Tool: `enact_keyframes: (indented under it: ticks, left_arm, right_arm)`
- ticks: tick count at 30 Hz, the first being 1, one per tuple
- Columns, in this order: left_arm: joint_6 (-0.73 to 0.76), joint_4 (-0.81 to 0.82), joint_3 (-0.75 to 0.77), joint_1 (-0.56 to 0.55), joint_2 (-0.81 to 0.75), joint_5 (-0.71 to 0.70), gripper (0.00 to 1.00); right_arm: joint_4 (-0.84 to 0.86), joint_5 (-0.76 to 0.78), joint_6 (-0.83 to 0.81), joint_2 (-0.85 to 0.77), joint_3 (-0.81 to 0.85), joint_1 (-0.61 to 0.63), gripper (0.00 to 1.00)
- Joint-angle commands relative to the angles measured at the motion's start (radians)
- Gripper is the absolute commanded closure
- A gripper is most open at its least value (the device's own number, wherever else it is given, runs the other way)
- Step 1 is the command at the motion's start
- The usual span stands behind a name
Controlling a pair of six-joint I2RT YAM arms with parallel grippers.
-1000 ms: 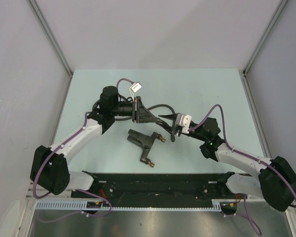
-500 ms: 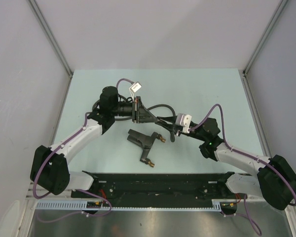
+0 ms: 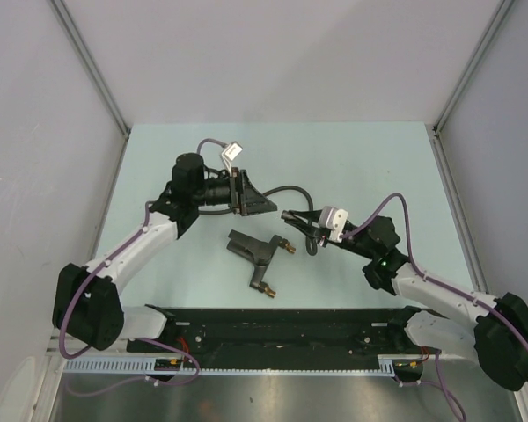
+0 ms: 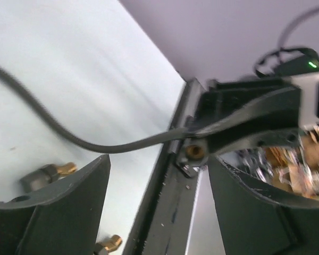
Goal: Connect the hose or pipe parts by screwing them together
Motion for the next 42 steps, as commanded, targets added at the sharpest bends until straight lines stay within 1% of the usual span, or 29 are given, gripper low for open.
enact_keyframes:
  ticks: [1, 3, 4, 5, 6, 7, 9, 12, 13, 14, 16, 17, 18, 21, 27, 31, 36, 42]
  left_arm:
    - [0.120, -0.261, 0.020, 0.045, -0.032, -0.288, 0.23]
    - [0.194, -0.361, 0.046, 0.033, -0.008, -0.420, 0.23]
    - [0.215, -0.447, 0.055, 0.025, 0.006, -0.541, 0.23]
    - [0.237, -0.476, 0.063, 0.015, 0.016, -0.598, 0.23]
    - [0.270, -0.498, 0.072, -0.011, 0.031, -0.641, 0.23]
    - [0.283, -0.524, 0.078, -0.025, 0.036, -0.699, 0.22]
    - [0.314, -0.544, 0.110, -0.073, 0.049, -0.741, 0.21]
    - [0.344, -0.604, 0.178, -0.136, 0.111, -0.850, 0.18]
    - [0.347, -0.613, 0.187, -0.145, 0.153, -0.859, 0.18]
    - [0.338, -0.612, 0.195, -0.147, 0.175, -0.811, 0.17]
    - [0.325, -0.613, 0.215, -0.159, 0.216, -0.803, 0.20]
    - [0.331, -0.613, 0.224, -0.171, 0.244, -0.815, 0.20]
    - [0.335, -0.612, 0.232, -0.205, 0.258, -0.858, 0.20]
    - [0.351, -0.619, 0.262, -0.254, 0.302, -0.902, 0.22]
    - [0.367, -0.638, 0.269, -0.321, 0.362, -0.942, 0.23]
    - [0.369, -0.647, 0.252, -0.331, 0.390, -0.964, 0.23]
    - [0.367, -0.647, 0.238, -0.346, 0.433, -0.958, 0.28]
    - [0.367, -0.647, 0.261, -0.366, 0.486, -0.958, 0.29]
  right_arm:
    - [-0.114, 0.126, -0.053, -0.087, -0.024, -0.006, 1.00]
    - [-0.134, 0.181, -0.057, -0.133, -0.042, -0.010, 1.00]
    - [-0.149, 0.206, -0.052, -0.148, -0.059, -0.012, 1.00]
    - [-0.156, 0.235, -0.046, -0.179, -0.064, -0.012, 1.00]
    - [-0.162, 0.291, -0.038, -0.193, -0.070, -0.012, 1.00]
    - [-0.168, 0.313, -0.018, -0.205, -0.074, -0.012, 1.00]
    - [-0.170, 0.376, 0.006, -0.239, -0.088, -0.010, 1.00]
    - [-0.196, 0.416, 0.046, -0.266, -0.093, -0.012, 1.00]
    - [-0.220, 0.416, 0.052, -0.271, -0.093, -0.013, 1.00]
    - [-0.237, 0.424, 0.060, -0.277, -0.093, -0.015, 1.00]
    - [-0.269, 0.457, 0.074, -0.300, -0.093, -0.018, 1.00]
    - [-0.277, 0.470, 0.080, -0.308, -0.094, -0.020, 1.00]
    - [-0.282, 0.480, 0.086, -0.317, -0.097, -0.023, 1.00]
    - [-0.286, 0.478, 0.089, -0.342, -0.107, -0.030, 1.00]
    - [-0.294, 0.479, 0.103, -0.358, -0.116, -0.047, 1.00]
    - [-0.300, 0.485, 0.106, -0.378, -0.123, -0.049, 1.00]
    - [-0.303, 0.488, 0.106, -0.381, -0.125, -0.049, 1.00]
    - [-0.292, 0.505, 0.098, -0.372, -0.142, -0.053, 1.00]
